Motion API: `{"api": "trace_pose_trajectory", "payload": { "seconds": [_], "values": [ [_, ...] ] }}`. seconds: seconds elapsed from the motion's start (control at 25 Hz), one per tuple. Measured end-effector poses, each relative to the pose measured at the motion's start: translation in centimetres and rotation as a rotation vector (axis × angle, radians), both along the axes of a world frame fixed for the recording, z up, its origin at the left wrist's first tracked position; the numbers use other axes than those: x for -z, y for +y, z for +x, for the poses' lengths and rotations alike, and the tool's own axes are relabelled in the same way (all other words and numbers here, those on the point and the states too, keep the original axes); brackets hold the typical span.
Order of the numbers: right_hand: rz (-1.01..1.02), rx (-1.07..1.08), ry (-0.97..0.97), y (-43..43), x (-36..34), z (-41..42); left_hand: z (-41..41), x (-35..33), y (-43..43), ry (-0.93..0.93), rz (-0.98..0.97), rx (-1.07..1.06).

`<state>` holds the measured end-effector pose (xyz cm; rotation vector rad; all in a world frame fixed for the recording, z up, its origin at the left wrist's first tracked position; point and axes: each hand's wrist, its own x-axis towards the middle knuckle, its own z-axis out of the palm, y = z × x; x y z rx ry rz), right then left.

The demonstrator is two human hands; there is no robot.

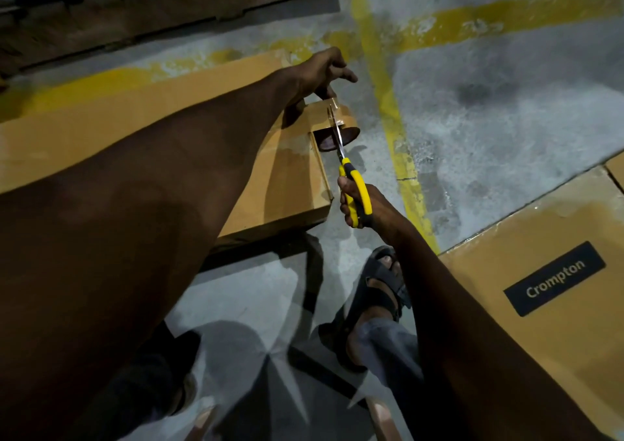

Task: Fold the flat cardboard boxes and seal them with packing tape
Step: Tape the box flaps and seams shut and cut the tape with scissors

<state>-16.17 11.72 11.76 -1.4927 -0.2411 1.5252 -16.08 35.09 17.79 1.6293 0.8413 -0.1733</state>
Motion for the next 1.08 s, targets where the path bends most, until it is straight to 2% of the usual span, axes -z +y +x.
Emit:
{"api": "trace_pose_trajectory", "payload": {
  "seconds": [0.36,0.56,0.68,0.84,0.96,1.08],
  "values": [
    [0.012,-0.028,-0.065,1.2,-0.2,0.2,0.2,0.8,0.8,0.015,-0.037,0.093],
    [-0.048,0.036,-0.107,1.6,-0.2,-0.2,-0.3,1.1,0.8,0.010,-0.033,0.080],
    [-0.004,0.079,-0.168,1.3,0.3,-0.4,-0.4,1.0,0.5,0.040,-0.018,0.118],
    [-0.057,0.093,-0.201,0.6,1.4,-0.6,0.0,0.9,0.2,-0.038,-0.058,0.044],
    [-0.169,0.239,-0.124,0.1,2.3,-0.8,0.1,0.8,0.1,-0.047,-0.075,0.047],
    [-0.218,0.226,-0.238,-0.7,2.3,-0.8,0.2,0.5,0.1,-0.137,-0.124,-0.085]
  ]
}}
